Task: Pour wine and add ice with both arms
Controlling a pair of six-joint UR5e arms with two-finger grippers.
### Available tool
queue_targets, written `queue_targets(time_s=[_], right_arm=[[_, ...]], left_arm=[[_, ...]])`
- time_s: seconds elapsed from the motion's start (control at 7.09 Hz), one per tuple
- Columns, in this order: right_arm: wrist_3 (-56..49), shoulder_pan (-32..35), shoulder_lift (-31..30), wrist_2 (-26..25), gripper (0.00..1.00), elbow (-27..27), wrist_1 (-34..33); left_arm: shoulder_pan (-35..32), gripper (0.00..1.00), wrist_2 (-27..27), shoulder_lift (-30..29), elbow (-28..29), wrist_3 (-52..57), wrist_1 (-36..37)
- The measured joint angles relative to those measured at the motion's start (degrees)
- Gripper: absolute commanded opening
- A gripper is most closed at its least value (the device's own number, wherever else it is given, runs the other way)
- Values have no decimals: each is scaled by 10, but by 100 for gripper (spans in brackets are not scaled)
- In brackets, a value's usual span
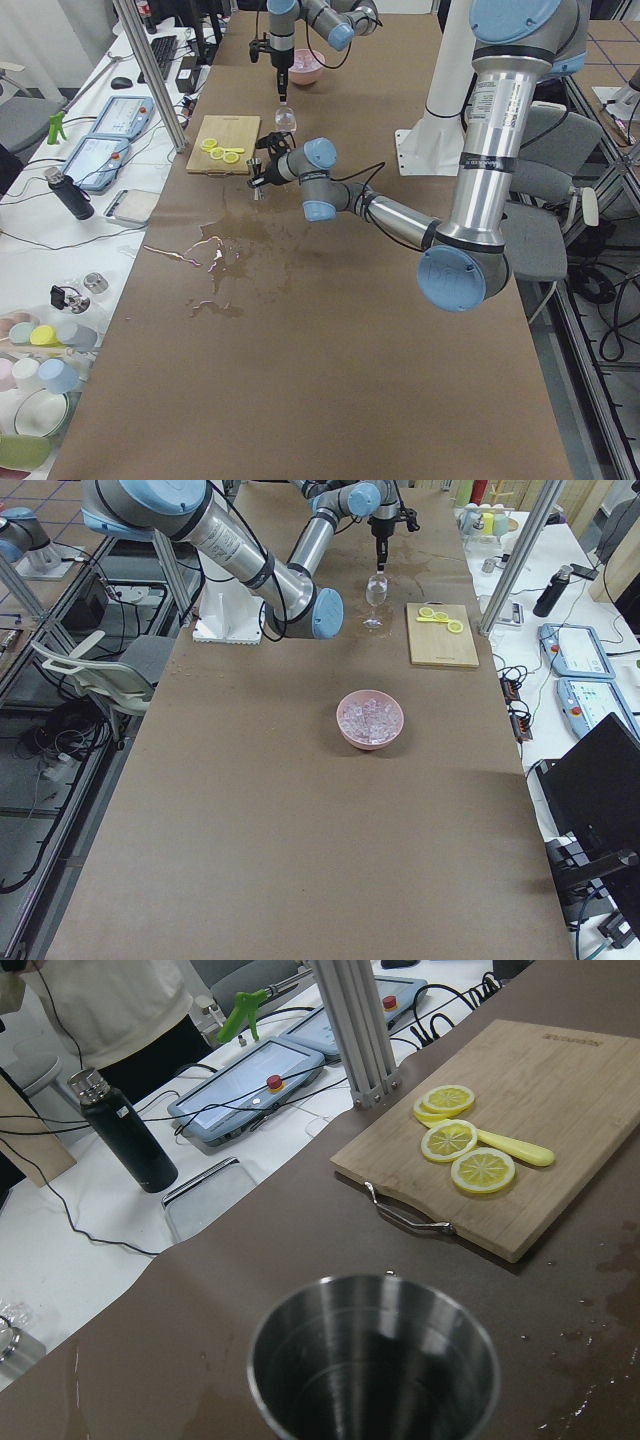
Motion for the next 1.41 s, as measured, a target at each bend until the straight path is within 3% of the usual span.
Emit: queue_targets(time_s=[0.42, 0.85, 0.99, 1.13, 1.27, 1.41], right_arm=[[-2, 0, -2, -4, 15, -9, 14], [-2, -4, -3, -14, 17, -27, 39], [-2, -6, -5, -17, 27, -28, 40], [-1, -7, -7, -18, 71, -28, 41], [0, -8, -7, -18, 88, -28, 41], [1, -8, -6, -19, 88, -28, 41]], left_arm=[[-15, 0, 48, 23, 110, -98, -168], [-29, 0, 56, 29, 158, -162, -201], [-29, 0, 56, 29, 184, -185, -223], [-29, 0, 56, 29, 210, -197, -250], [-29, 0, 56, 28, 224, -201, -265], [-29, 0, 57, 28, 232, -202, -272]])
